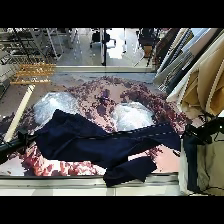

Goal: Fold the clothes and pants, and hang the long-sleeved shirts on hangers.

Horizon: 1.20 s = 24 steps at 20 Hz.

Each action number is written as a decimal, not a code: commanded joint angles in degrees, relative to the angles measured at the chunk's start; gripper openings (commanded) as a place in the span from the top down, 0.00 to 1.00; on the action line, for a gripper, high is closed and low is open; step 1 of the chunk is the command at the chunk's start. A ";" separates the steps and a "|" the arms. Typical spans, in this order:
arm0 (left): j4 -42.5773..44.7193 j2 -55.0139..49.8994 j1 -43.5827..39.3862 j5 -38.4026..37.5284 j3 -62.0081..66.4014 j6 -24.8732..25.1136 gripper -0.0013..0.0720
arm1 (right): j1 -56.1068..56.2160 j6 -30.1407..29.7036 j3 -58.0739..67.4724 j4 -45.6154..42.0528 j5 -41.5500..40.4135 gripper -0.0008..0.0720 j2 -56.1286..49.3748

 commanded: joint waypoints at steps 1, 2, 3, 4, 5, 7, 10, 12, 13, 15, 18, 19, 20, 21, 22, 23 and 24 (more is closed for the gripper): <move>-0.81 -0.04 1.18 -0.76 0.42 1.07 0.97 | -0.92 1.40 -3.32 0.15 0.81 0.25 -1.86; -0.79 -0.04 1.18 -0.92 0.42 1.38 0.97 | -0.90 1.33 -4.46 0.11 -0.28 0.25 -2.82; -0.74 -0.04 1.18 -0.94 0.42 1.38 0.97 | -0.90 1.07 -5.44 0.07 -2.05 0.25 -3.85; -0.79 -0.04 1.18 -0.94 0.42 1.38 0.97 | -0.90 0.02 -6.14 0.20 -4.26 0.25 -4.70; -0.76 -0.04 1.18 -0.94 0.42 1.38 0.97 | -0.90 -1.36 -6.62 0.87 -6.47 0.25 -5.16; -0.79 -0.04 1.18 -0.96 0.42 1.38 0.97 | -0.90 -3.93 -6.97 4.72 -9.55 0.26 -5.75; -0.81 -0.04 1.18 -1.18 0.42 1.38 0.97 | 0.33 -5.35 -7.13 8.70 -10.14 0.27 -7.50; -0.83 -0.04 1.22 -1.77 0.44 1.38 0.97 | 2.86 -7.54 -7.26 10.47 -7.32 0.57 -9.09; -0.83 -0.02 1.25 -1.77 0.48 1.36 0.97 | 4.20 -9.53 -7.17 11.19 -5.92 0.98 -9.18; -0.83 0.50 1.79 -2.64 1.51 1.33 0.97 | 6.49 -9.84 -5.73 11.13 -3.58 0.97 -6.91; -0.85 3.58 4.33 -9.29 8.83 -1.03 0.97 | 8.13 -9.81 0.70 12.31 -0.98 0.97 1.29; -0.85 5.03 5.18 -11.19 12.68 -2.99 0.97 | 8.33 -9.81 3.76 13.20 -0.52 0.97 4.76; -0.85 6.73 6.08 -12.90 17.38 -5.46 0.97 | 8.33 -9.81 7.52 13.77 -0.33 0.97 8.70; -0.85 8.33 6.82 -13.99 22.03 -7.69 0.97 | 8.31 -9.81 11.50 13.62 -0.76 0.97 12.76; -0.85 9.92 7.61 -14.49 26.91 -9.92 0.97 | 8.22 -9.81 15.13 13.31 -1.95 0.97 16.46; -0.85 11.47 8.44 -14.40 32.30 -12.31 0.97 | 8.22 -9.84 18.78 12.33 -4.68 0.97 20.37; -0.85 12.59 9.31 -14.38 37.92 -14.75 0.97 | 8.22 -9.81 21.90 10.49 -8.24 0.97 23.76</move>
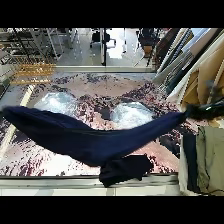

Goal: Fold the clothes and pants, and hang the long-sleeved shirts on hangers.

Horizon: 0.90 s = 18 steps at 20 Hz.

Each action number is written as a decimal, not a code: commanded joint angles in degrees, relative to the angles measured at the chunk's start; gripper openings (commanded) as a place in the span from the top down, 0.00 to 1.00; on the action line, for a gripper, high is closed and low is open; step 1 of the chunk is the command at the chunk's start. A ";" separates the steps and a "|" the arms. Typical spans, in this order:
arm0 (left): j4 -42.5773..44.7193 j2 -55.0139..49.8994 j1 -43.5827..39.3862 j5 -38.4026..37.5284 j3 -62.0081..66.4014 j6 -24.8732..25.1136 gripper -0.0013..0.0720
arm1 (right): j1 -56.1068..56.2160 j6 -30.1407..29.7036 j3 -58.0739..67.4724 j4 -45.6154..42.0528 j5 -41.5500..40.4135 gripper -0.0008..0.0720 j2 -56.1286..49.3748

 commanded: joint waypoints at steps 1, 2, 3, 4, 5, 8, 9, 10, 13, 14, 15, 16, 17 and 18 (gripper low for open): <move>-0.11 4.24 3.06 -1.86 18.16 -9.31 0.97 | 0.24 -0.13 11.34 -3.61 -10.23 0.97 12.74; -0.11 4.37 3.82 -1.68 23.61 -11.06 0.97 | 0.24 -0.13 13.14 -4.72 -14.32 0.97 15.32; -0.07 4.22 4.31 -1.05 27.91 -11.72 0.97 | 0.24 -0.13 14.60 -5.03 -15.96 0.97 17.20; 0.15 3.96 4.57 -0.22 31.36 -11.98 0.97 | 0.24 -0.09 14.97 -4.81 -14.32 0.97 18.18; 1.25 3.65 4.55 -0.02 33.46 -12.11 0.97 | 0.26 -0.04 14.34 -4.48 -8.70 0.97 18.58; 12.31 1.75 3.15 -3.08 34.07 -12.09 0.97 | 0.28 -0.15 1.46 -0.42 8.07 0.97 20.22; 17.66 0.39 1.92 -6.14 34.07 -12.07 0.97 | 0.28 -0.17 -7.56 0.02 6.60 0.97 22.95; 23.58 -1.27 0.09 -9.53 34.03 -12.04 0.97 | 0.28 -0.15 -16.85 0.15 4.85 0.97 26.05; 36.37 -5.60 -6.97 -14.25 31.71 -9.31 0.97 | 0.28 -2.05 -45.88 2.38 3.50 0.97 34.64; 39.45 -7.02 -9.38 -14.99 30.23 -8.31 0.97 | 0.28 -2.38 -53.05 2.47 3.10 0.81 35.87; 42.42 -8.41 -11.26 -15.30 29.16 -8.00 0.97 | 0.28 -3.17 -58.64 2.21 1.84 0.50 36.06; 45.57 -10.03 -12.74 -15.37 28.68 -7.98 0.97 | 0.26 -1.31 -60.37 0.76 0.61 0.29 35.30; 47.71 -11.45 -13.62 -15.43 28.61 -7.98 0.97 | 0.24 -2.23 -58.31 -1.09 -1.53 0.27 33.83; 48.61 -12.70 -13.86 -15.45 28.61 -7.98 0.97 | 0.24 -1.40 -55.91 -2.05 -5.38 0.27 32.35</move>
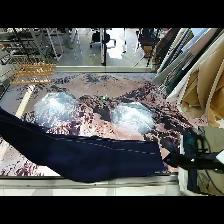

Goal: Fold the clothes and pants, and hang the long-sleeved shirts on hangers.

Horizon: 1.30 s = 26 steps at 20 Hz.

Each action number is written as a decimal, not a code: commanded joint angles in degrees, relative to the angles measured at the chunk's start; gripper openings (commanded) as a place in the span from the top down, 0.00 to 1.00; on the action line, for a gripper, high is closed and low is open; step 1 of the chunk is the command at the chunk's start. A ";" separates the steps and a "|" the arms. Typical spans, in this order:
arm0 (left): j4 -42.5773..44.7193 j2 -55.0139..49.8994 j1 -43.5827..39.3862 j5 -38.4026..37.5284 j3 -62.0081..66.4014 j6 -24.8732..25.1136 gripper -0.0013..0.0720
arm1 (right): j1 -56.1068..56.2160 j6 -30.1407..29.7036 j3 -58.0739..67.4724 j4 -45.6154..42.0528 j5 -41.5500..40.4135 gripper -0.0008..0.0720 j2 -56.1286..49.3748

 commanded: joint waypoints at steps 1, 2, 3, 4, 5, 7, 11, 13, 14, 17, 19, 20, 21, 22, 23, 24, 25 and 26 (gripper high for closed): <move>9.31 -4.61 -3.17 -1.95 -0.98 0.83 0.97 | 0.00 1.75 -2.32 -1.81 -10.19 0.27 -3.17; 9.55 -5.29 -2.93 -1.81 -0.98 0.85 0.97 | 0.02 2.21 0.61 -1.05 -13.79 0.29 -6.84; 9.53 -5.70 -2.75 -1.55 -0.96 0.83 0.97 | 0.04 2.21 3.34 -0.68 -14.88 0.30 -11.69; 9.53 -5.90 -2.51 -1.46 -0.98 0.85 0.97 | 0.04 2.05 6.08 -0.72 -14.86 0.30 -17.55; 9.55 -5.90 -2.29 -1.44 -0.98 0.85 0.97 | 0.04 1.27 9.14 -0.81 -14.82 0.30 -24.37; 9.55 -5.84 -1.92 -1.55 -0.96 0.87 0.97 | 0.04 -1.75 15.10 -0.68 -14.56 0.32 -37.09; 9.55 -5.86 -1.64 -1.55 -0.98 0.85 0.97 | 0.04 -9.53 22.29 1.51 -14.25 0.38 -52.00; 9.53 -5.86 -1.64 -1.55 -0.98 0.83 0.97 | 0.07 -14.27 22.73 4.26 -15.67 0.38 -53.29; 9.53 -5.86 -1.64 -1.55 -0.98 0.83 0.97 | 0.33 -15.74 22.77 4.90 -16.96 0.38 -53.29; 9.53 -5.86 -1.64 -1.57 -0.98 0.83 0.97 | 2.97 -17.64 22.75 5.95 -20.41 0.38 -53.35; 9.55 -5.86 -1.64 -1.60 -0.98 0.83 0.97 | 5.68 -17.55 22.75 5.46 -20.37 0.47 -53.68; 9.55 -5.86 -1.64 -1.64 -0.98 0.85 0.97 | 6.75 -17.11 22.75 5.46 -19.56 0.62 -54.07; 9.57 -5.86 -1.60 -1.90 -0.98 0.85 0.97 | 7.54 -15.80 22.71 5.29 -18.47 0.60 -54.27; 9.57 -5.86 -1.49 -2.03 -0.98 0.85 0.97 | 7.93 -15.30 22.75 5.22 -16.74 0.59 -54.27; 9.55 -5.86 -1.22 -2.05 -0.98 0.85 0.97 | 7.89 -15.30 22.75 5.14 -14.82 0.59 -54.27; 9.55 -5.86 -0.87 -2.10 -0.98 0.85 0.97 | 7.89 -15.30 22.75 4.57 -12.81 0.63 -54.23; 9.53 -5.84 -0.52 -2.45 -0.98 0.85 0.97 | 7.89 -15.28 22.75 3.82 -11.30 0.79 -54.03; 9.53 -5.84 -0.26 -2.91 -0.98 0.85 0.97 | 7.89 -15.08 22.75 3.58 -10.08 0.90 -53.59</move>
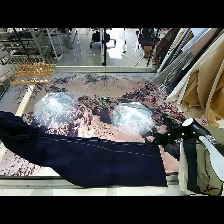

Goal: Fold the clothes and pants, and hang the long-sleeved shirts on hangers.

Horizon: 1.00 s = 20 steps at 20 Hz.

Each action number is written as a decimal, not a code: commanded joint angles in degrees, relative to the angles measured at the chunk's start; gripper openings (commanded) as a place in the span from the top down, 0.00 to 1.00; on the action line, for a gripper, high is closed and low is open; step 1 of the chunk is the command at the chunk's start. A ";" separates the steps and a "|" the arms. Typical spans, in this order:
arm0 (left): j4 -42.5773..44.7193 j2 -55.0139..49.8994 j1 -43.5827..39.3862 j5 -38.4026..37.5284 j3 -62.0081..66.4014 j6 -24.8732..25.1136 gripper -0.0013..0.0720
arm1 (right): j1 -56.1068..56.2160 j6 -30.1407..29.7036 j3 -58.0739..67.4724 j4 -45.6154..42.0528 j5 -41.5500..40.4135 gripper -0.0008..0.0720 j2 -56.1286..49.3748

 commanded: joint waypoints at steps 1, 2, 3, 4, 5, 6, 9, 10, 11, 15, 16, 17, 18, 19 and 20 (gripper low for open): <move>-0.07 0.00 0.94 -1.44 0.00 0.00 0.97 | 0.52 0.48 0.15 -0.31 4.94 0.96 1.11; -0.04 0.04 1.09 -2.12 0.00 0.02 0.97 | 0.52 0.55 0.17 -0.24 5.49 0.97 2.29; -0.07 0.24 1.27 -2.69 0.00 0.02 0.97 | 0.52 0.74 0.17 -0.24 5.81 0.97 3.87; -0.09 0.63 1.31 -2.69 0.00 0.00 0.97 | 0.52 0.87 0.17 -0.17 5.97 0.98 6.38; -0.15 1.36 1.31 -2.69 0.22 0.00 0.97 | 0.52 0.92 0.55 -0.20 6.23 0.98 9.73; -1.38 2.25 1.33 -2.64 0.72 0.00 0.97 | 0.52 0.92 1.64 -0.22 6.86 0.98 13.29; -11.67 6.08 2.93 -2.60 4.79 -1.27 0.97 | 0.52 1.57 10.19 -1.36 8.37 0.98 26.69; -17.27 7.52 4.37 -2.34 6.51 -2.93 0.97 | 0.52 2.54 14.23 -3.21 7.54 0.98 31.17; -24.72 9.18 6.40 -1.64 8.26 -3.56 0.97 | 0.52 3.45 18.56 -5.92 5.49 0.98 35.45; -58.88 15.45 19.37 6.25 13.44 -3.65 0.97 | 0.52 10.10 32.85 -18.69 -9.29 0.98 49.96; -66.60 16.92 23.80 9.01 13.68 -3.65 0.97 | 0.52 10.62 34.67 -20.20 -11.89 0.98 52.11; -72.37 17.88 28.02 10.51 13.68 -3.63 0.97 | 0.52 11.06 36.24 -21.38 -13.51 0.98 53.72; -76.02 18.29 31.95 10.80 13.70 -3.61 0.97 | 0.52 11.37 37.18 -22.14 -14.49 0.98 54.66; -76.96 18.25 35.32 10.43 13.68 -3.58 0.97 | 0.52 11.41 37.73 -22.67 -14.84 0.98 55.30; -75.63 17.68 37.38 9.64 13.68 -3.43 0.97 | 0.52 11.50 37.77 -22.67 -14.73 0.98 55.36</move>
